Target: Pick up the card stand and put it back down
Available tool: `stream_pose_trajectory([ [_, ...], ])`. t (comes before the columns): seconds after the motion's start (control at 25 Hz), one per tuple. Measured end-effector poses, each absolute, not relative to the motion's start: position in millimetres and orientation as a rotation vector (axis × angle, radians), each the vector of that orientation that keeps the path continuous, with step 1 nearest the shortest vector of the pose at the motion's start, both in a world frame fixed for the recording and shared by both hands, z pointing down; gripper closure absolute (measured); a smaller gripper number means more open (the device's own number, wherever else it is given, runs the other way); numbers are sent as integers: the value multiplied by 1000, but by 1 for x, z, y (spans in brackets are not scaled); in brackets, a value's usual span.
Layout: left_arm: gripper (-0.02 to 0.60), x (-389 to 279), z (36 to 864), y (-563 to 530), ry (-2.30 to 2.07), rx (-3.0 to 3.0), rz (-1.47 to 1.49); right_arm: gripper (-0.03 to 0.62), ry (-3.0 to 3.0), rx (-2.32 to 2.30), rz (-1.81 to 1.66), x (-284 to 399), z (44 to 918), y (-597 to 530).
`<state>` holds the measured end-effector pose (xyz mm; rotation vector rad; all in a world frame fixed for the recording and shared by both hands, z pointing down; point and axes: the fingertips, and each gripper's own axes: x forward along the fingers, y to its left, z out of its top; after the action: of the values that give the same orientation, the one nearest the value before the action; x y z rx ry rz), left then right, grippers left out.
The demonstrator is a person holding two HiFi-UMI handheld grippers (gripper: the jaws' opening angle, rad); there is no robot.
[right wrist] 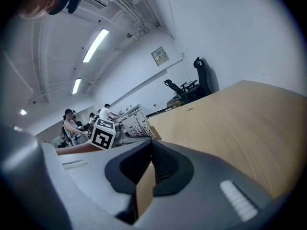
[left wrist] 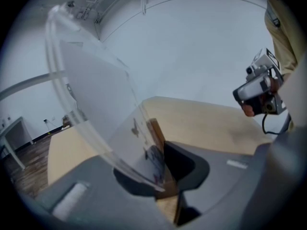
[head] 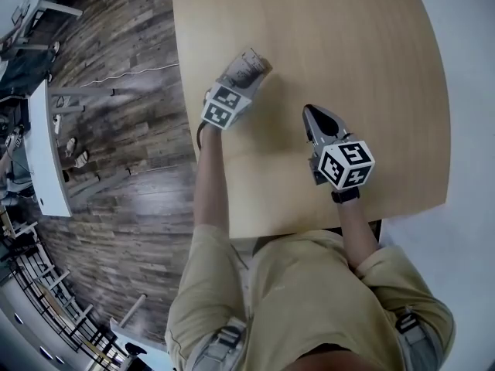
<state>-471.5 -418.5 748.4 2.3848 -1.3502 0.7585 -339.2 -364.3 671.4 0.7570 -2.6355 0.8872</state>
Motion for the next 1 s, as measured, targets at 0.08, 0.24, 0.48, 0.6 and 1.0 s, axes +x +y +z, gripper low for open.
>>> stream_pose_trajectory([
  [0.08,523,-469,722,-406,-1382,2373,716,591,-2649,761,881,-337,653,-353],
  [0.24,523,-474,670,-383,-1492,2321,679,591,-2709,751,826,-340,613,-332],
  [0.48,523,-474,604,-331,-1649,2238,646,591,-2809,742,685,-336,553,-296],
  [0.6,523,-467,562,-294,-1767,2152,624,591,-2843,745,546,-331,523,-273],
  [1.0,522,-431,443,-167,-2111,1947,463,591,-2951,765,292,-320,435,-200],
])
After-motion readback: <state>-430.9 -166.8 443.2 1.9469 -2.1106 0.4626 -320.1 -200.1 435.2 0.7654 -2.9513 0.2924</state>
